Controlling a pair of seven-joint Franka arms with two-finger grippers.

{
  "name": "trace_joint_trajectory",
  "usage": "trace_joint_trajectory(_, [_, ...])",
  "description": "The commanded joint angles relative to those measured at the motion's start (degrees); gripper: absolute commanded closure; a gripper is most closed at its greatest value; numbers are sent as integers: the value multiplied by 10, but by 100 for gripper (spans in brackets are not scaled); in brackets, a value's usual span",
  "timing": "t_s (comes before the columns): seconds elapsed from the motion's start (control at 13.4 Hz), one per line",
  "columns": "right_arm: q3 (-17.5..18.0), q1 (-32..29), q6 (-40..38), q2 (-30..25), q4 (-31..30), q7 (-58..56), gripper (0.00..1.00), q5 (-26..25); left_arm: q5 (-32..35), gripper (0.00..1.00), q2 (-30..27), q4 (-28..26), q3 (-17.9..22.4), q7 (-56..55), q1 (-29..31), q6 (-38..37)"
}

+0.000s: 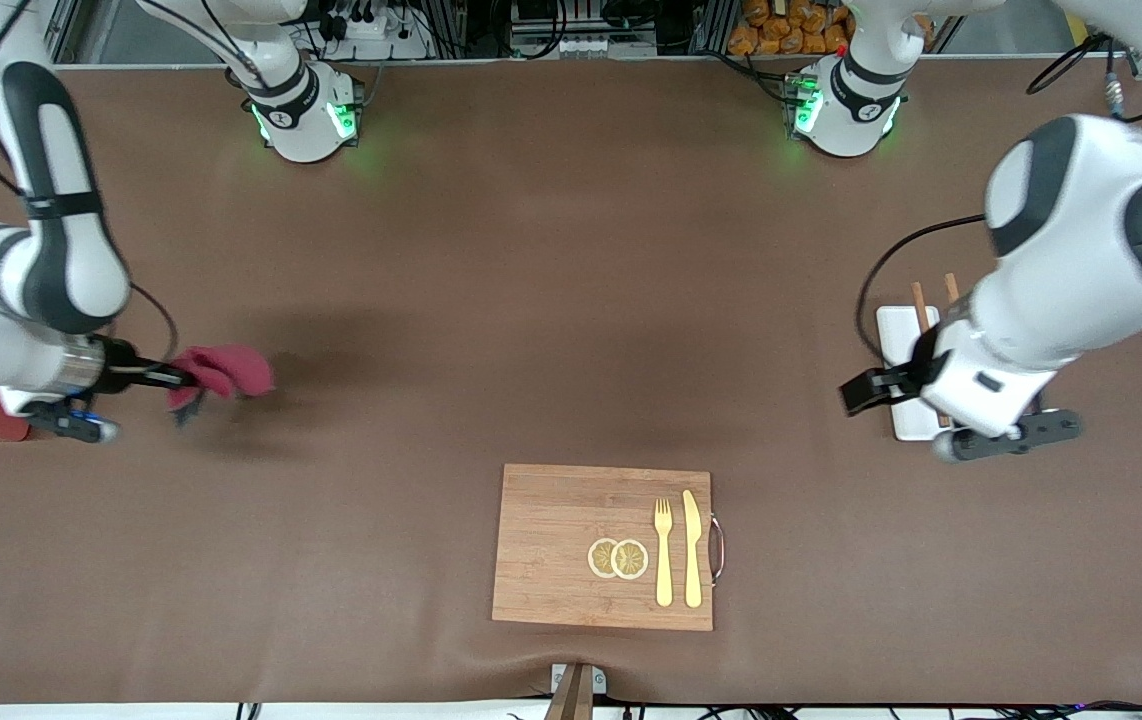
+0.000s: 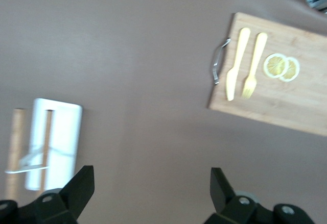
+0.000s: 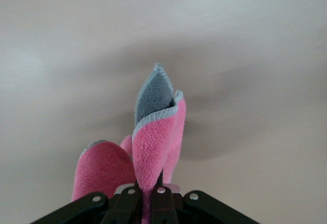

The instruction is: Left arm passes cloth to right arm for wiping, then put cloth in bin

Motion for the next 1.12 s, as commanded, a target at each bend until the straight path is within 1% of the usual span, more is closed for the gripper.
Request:
trace_joint_trajectory(0.0, [14, -47, -4, -4, 17, -83, 100, -51, 10, 0, -36, -19, -2, 53, 29, -38])
trace_joint_trajectory(0.07, [14, -63, -4, -4, 21, -113, 100, -58, 10, 0, -49, -26, 12, 92, 29, -48])
trace_joint_trajectory(0.15, [14, -74, -4, -4, 29, -135, 100, -65, 8, 0, -72, -43, 48, 133, 21, -51])
trace_joint_trajectory(0.3, [15, -74, -4, -4, 29, -140, 100, -71, 4, 0, -126, -94, 104, 188, -21, -53])
trace_joint_trajectory(0.37, [15, -68, -4, -4, 24, -137, 100, -71, 8, 0, -162, -128, 123, 201, -41, -53])
trace_joint_trajectory(0.45, [15, -59, -5, 0, 24, -137, 100, -71, 10, 0, -192, -154, 129, 211, -49, -55])
trace_joint_trajectory(0.52, [15, -39, -8, 7, 23, -131, 100, -71, 14, 0, -218, -169, 129, 217, -52, -66])
trace_joint_trajectory(0.6, [15, -20, -12, 10, 23, -97, 100, -71, 23, 0, -230, -169, 128, 223, -57, -84])
trace_joint_trajectory(0.74, [16, 29, -28, 12, 23, -4, 100, -71, 43, 0, -240, -161, 128, 245, -75, -110])
trace_joint_trajectory(0.89, [18, 88, -37, 12, 23, 97, 100, -66, 43, 0, -242, -154, 122, 279, -74, -112])
trace_joint_trajectory(1.04, [19, 151, -58, 7, 24, 202, 100, -50, 41, 0, -242, -138, 122, 308, -72, -138])
